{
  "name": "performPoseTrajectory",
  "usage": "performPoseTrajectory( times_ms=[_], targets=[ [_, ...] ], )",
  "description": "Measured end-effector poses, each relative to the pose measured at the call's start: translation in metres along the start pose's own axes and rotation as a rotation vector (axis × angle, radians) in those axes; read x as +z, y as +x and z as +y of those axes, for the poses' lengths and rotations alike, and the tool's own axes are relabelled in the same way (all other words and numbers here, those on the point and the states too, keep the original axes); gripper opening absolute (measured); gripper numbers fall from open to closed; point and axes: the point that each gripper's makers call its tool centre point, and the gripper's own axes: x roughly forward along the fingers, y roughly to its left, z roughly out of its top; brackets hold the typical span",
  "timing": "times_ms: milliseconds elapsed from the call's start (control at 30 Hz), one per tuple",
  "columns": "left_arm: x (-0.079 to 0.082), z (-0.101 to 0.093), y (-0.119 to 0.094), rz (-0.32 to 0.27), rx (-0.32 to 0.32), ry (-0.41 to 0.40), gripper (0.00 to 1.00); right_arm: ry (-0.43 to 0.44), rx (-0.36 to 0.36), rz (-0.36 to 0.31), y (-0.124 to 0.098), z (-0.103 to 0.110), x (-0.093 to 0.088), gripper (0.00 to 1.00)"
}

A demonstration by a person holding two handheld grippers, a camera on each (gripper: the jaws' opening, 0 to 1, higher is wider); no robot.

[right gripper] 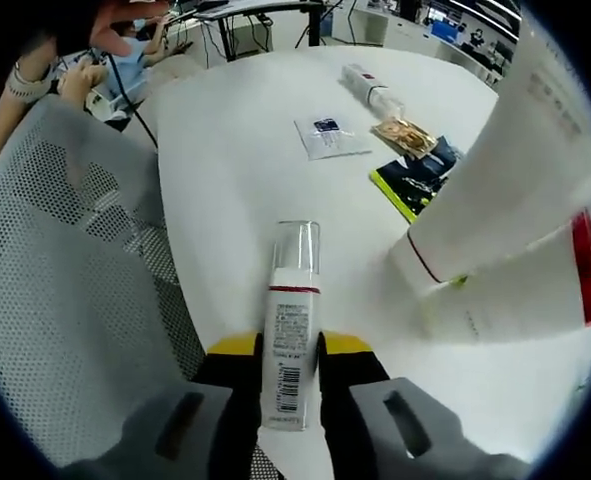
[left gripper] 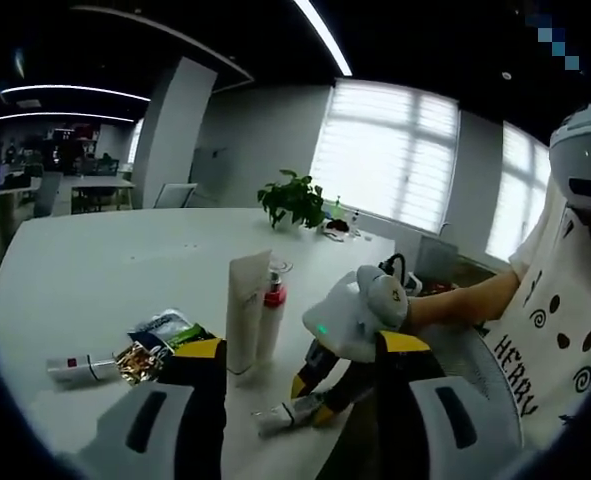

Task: Arrange the skincare products in the storage area until every visible bottle or jar stands upright without overlapping.

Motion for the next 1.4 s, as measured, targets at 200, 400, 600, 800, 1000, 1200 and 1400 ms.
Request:
performPoseTrajectory(
  times_ms=[200, 400, 600, 800, 1000, 1200, 1400],
  targets=[
    [0.0, -0.002, -0.001, 0.002, 0.0, 0.006, 0.54, -0.001, 0.001, -0.011, 0.001, 0.0, 0.001, 0.2],
    [0.001, -0.003, 0.001, 0.004, 0.0, 0.013, 0.54, 0.063, 0.061, -0.042, -0.001, 0.003, 0.001, 0.19],
    [0.0, -0.002, 0.0, 0.01, 0.001, 0.014, 0.54, 0.133, 0.102, -0.111, -0.008, 0.007, 0.002, 0.19],
    [0.0, -0.005, 0.004, 0.015, -0.004, 0.015, 0.54, 0.188, 0.118, -0.21, -0.024, 0.004, 0.012, 0.18],
    [-0.001, -0.006, 0.007, 0.018, -0.006, 0.011, 0.54, 0.24, 0.148, -0.309, -0.041, 0.005, 0.021, 0.18],
    [-0.005, -0.004, 0.008, 0.027, -0.008, -0.001, 0.54, 0.304, 0.168, -0.412, -0.059, 0.005, 0.026, 0.19],
    [-0.006, -0.002, 0.008, 0.03, -0.006, -0.013, 0.54, 0.368, 0.205, -0.539, -0.077, 0.005, 0.034, 0.19]
  ],
)
